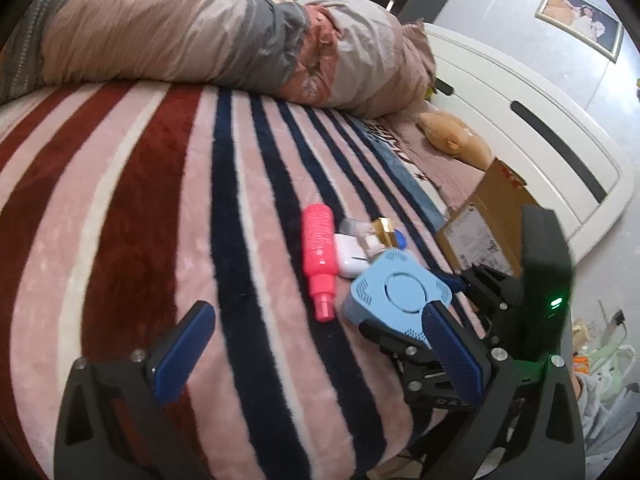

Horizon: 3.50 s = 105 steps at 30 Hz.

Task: Organize rigid objects
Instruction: 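Grasp the light blue square device with the right gripper, then carry the blue device into the cardboard box and open the right gripper, then move the right gripper back and grasp the pink spray bottle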

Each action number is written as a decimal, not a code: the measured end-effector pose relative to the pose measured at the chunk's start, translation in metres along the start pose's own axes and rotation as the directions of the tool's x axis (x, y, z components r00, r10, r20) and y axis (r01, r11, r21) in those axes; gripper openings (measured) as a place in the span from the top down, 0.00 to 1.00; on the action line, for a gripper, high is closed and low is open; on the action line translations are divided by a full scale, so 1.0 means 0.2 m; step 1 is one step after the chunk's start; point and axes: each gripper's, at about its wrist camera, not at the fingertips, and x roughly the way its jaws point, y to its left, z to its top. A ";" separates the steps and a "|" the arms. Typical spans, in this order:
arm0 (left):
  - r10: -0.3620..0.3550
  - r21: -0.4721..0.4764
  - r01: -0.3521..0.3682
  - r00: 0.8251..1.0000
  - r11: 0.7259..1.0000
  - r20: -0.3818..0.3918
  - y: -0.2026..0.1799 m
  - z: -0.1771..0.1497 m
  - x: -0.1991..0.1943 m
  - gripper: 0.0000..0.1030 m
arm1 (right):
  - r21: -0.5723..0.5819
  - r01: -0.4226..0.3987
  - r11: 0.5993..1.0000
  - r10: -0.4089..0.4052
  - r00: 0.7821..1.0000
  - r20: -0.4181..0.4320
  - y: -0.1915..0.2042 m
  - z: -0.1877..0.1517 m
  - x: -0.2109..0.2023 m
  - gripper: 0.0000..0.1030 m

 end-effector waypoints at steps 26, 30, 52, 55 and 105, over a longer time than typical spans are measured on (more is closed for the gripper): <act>-0.283 0.367 0.310 0.951 0.877 -0.127 -1.40 0.58 0.26 0.62 | 0.120 -0.055 0.991 -0.009 0.877 0.480 -0.85 -0.16 -0.97 0.23; -0.239 0.421 0.308 0.948 0.854 -0.208 -1.60 0.55 0.46 0.63 | 0.234 -0.104 0.967 -0.002 0.911 0.413 -1.09 -0.28 -0.94 0.23; -0.140 0.410 0.216 0.968 0.886 -0.208 -1.52 0.60 0.50 0.35 | 0.270 -0.005 0.963 -0.069 0.961 0.266 -1.20 -0.34 -0.88 0.05; -0.117 0.394 0.165 0.983 0.904 -0.142 -1.40 0.62 0.36 0.34 | 0.248 0.006 0.969 -0.084 0.949 0.303 -1.12 -0.29 -0.92 0.05; 0.098 -0.070 -0.100 0.995 0.992 -0.034 0.23 0.22 0.07 0.30 | 0.183 -0.241 0.953 0.247 0.969 -0.010 0.01 0.30 0.36 0.74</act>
